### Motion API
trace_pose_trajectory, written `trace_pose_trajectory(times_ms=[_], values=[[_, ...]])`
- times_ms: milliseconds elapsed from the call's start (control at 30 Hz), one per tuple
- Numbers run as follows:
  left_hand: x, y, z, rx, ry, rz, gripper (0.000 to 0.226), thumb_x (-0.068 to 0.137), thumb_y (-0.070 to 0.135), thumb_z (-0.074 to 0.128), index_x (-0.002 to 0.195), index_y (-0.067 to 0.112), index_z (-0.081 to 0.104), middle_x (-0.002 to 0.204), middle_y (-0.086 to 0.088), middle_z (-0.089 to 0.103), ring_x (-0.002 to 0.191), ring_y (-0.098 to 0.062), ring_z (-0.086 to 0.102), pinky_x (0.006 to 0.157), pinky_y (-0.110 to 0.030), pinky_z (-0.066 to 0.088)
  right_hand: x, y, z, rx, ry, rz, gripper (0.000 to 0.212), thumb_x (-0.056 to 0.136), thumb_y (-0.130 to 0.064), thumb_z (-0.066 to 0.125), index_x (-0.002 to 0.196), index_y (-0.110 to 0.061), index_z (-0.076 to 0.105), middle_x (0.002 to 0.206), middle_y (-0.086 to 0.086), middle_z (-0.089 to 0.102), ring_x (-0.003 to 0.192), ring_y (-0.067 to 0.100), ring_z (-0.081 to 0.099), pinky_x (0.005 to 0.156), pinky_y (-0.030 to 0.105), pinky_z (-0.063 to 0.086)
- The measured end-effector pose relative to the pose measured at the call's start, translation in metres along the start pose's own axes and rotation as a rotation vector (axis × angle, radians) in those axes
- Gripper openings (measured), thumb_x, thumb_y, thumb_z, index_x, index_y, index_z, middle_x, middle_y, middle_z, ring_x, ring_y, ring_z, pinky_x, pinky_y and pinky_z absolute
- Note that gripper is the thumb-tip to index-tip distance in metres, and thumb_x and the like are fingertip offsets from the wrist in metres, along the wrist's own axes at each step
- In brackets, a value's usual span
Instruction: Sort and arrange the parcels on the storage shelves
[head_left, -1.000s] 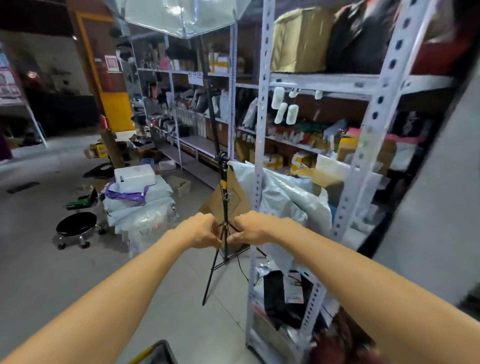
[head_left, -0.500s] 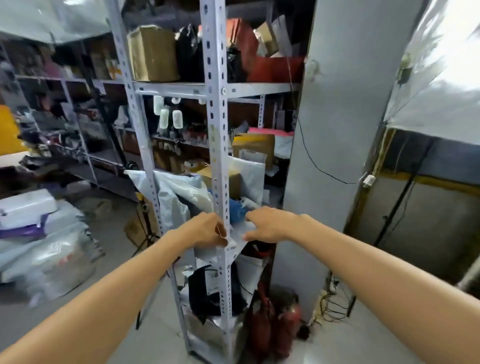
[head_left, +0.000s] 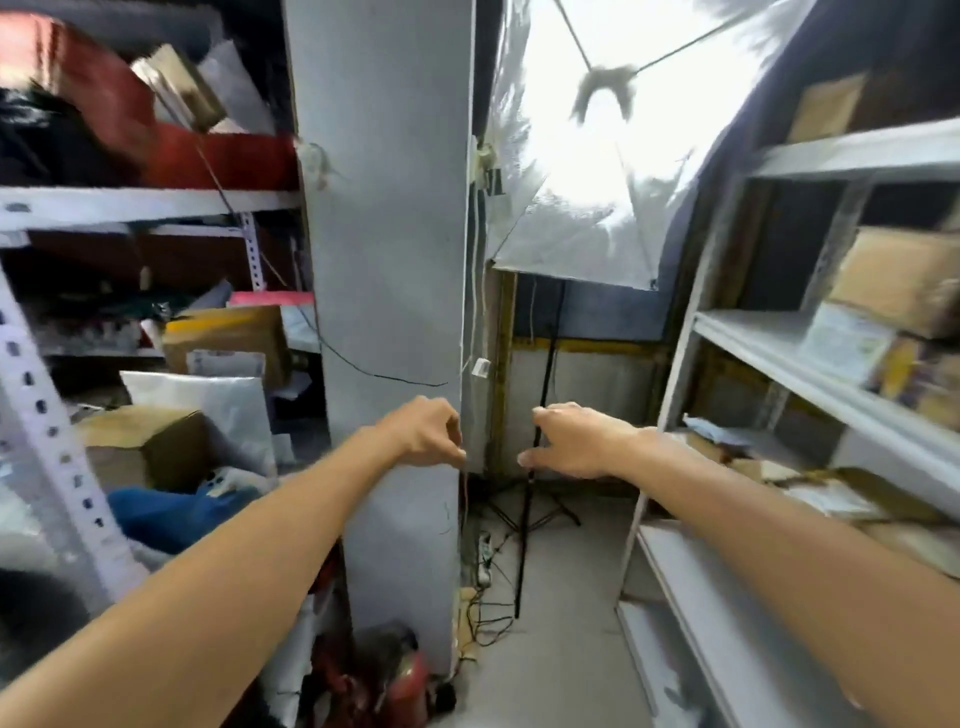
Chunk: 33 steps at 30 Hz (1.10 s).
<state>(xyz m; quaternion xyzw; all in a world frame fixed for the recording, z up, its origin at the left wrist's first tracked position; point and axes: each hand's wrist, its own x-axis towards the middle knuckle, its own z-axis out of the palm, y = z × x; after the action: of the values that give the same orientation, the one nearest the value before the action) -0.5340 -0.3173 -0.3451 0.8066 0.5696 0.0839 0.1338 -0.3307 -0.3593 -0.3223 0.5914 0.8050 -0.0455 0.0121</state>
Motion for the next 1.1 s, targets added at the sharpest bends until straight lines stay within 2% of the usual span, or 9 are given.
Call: trace_pose_trajectory(times_ms=[100, 200, 367, 533, 733, 833, 900, 1000, 1100], values=[[0.046, 0.028, -0.009, 0.006, 0.001, 0.115, 0.02, 0.081, 0.034, 0.072, 0.094, 0.019, 0.071, 0.1, -0.003, 0.07, 0.091, -0.019, 0.066, 0.085, -0.036, 0.056, 0.002, 0.039, -0.013, -0.018, 0.013, 0.164, 0.058, 0.094, -0.049, 0.053, 0.137, -0.012, 0.043, 0.135, 0.011, 0.047, 0.122, 0.03, 0.05, 0.096, 0.04, 0.045], [0.087, 0.057, -0.023, -0.002, 0.017, 0.23, 0.018, 0.082, 0.035, 0.071, 0.093, 0.02, 0.07, 0.098, -0.002, 0.067, 0.088, -0.017, 0.064, 0.081, -0.034, 0.056, 0.004, 0.07, -0.036, -0.026, 0.032, 0.274, 0.062, 0.094, -0.049, 0.054, 0.14, -0.011, 0.038, 0.141, 0.012, 0.043, 0.125, 0.029, 0.048, 0.097, 0.038, 0.044], [0.152, 0.097, -0.049, 0.016, 0.034, 0.37, 0.019, 0.082, 0.034, 0.072, 0.094, 0.021, 0.068, 0.095, 0.0, 0.066, 0.085, -0.015, 0.063, 0.075, -0.031, 0.056, 0.011, 0.114, -0.087, -0.079, 0.082, 0.456, 0.054, 0.09, -0.052, 0.058, 0.129, -0.016, 0.049, 0.128, 0.007, 0.055, 0.11, 0.024, 0.055, 0.09, 0.039, 0.048], [0.211, 0.143, -0.077, 0.082, 0.07, 0.497, 0.021, 0.08, 0.036, 0.072, 0.096, 0.023, 0.07, 0.096, 0.001, 0.067, 0.085, -0.016, 0.065, 0.075, -0.032, 0.055, 0.003, 0.15, -0.145, -0.113, 0.165, 0.617, 0.062, 0.092, -0.05, 0.056, 0.14, -0.014, 0.041, 0.14, 0.008, 0.049, 0.123, 0.027, 0.05, 0.1, 0.039, 0.044], [0.265, 0.213, -0.091, 0.176, 0.134, 0.704, 0.029, 0.082, 0.035, 0.07, 0.106, 0.018, 0.07, 0.098, -0.001, 0.067, 0.084, -0.015, 0.062, 0.063, -0.025, 0.049, -0.007, 0.201, -0.19, -0.237, 0.202, 0.807, 0.055, 0.088, -0.057, 0.057, 0.124, -0.016, 0.053, 0.127, 0.002, 0.055, 0.109, 0.023, 0.054, 0.09, 0.036, 0.046], [0.299, 0.248, -0.093, 0.185, 0.157, 0.764, 0.033, 0.084, 0.038, 0.069, 0.11, 0.017, 0.069, 0.103, -0.002, 0.067, 0.09, -0.017, 0.063, 0.077, -0.033, 0.058, -0.009, 0.223, -0.21, -0.263, 0.214, 0.887, 0.054, 0.091, -0.049, 0.058, 0.13, -0.012, 0.052, 0.127, 0.007, 0.056, 0.112, 0.025, 0.055, 0.091, 0.038, 0.046], [0.319, 0.272, -0.095, 0.174, 0.168, 0.793, 0.034, 0.085, 0.037, 0.069, 0.112, 0.016, 0.068, 0.103, -0.002, 0.067, 0.09, -0.017, 0.064, 0.079, -0.033, 0.058, -0.009, 0.24, -0.223, -0.269, 0.227, 0.924, 0.049, 0.092, -0.046, 0.058, 0.127, -0.011, 0.053, 0.126, 0.009, 0.057, 0.112, 0.028, 0.055, 0.094, 0.039, 0.045], [0.347, 0.307, -0.101, 0.129, 0.193, 0.838, 0.036, 0.082, 0.038, 0.071, 0.112, 0.018, 0.068, 0.103, -0.001, 0.068, 0.085, -0.016, 0.064, 0.067, -0.026, 0.054, -0.012, 0.267, -0.244, -0.328, 0.293, 0.959, 0.05, 0.09, -0.047, 0.06, 0.124, -0.013, 0.052, 0.121, 0.008, 0.059, 0.105, 0.025, 0.057, 0.092, 0.039, 0.047], [0.369, 0.347, -0.114, 0.093, 0.207, 0.888, 0.039, 0.081, 0.04, 0.072, 0.112, 0.018, 0.067, 0.104, -0.001, 0.067, 0.085, -0.016, 0.063, 0.059, -0.023, 0.048, -0.019, 0.287, -0.265, -0.365, 0.319, 1.018, 0.056, 0.089, -0.047, 0.062, 0.131, -0.013, 0.048, 0.127, 0.009, 0.057, 0.112, 0.025, 0.055, 0.097, 0.04, 0.047]])
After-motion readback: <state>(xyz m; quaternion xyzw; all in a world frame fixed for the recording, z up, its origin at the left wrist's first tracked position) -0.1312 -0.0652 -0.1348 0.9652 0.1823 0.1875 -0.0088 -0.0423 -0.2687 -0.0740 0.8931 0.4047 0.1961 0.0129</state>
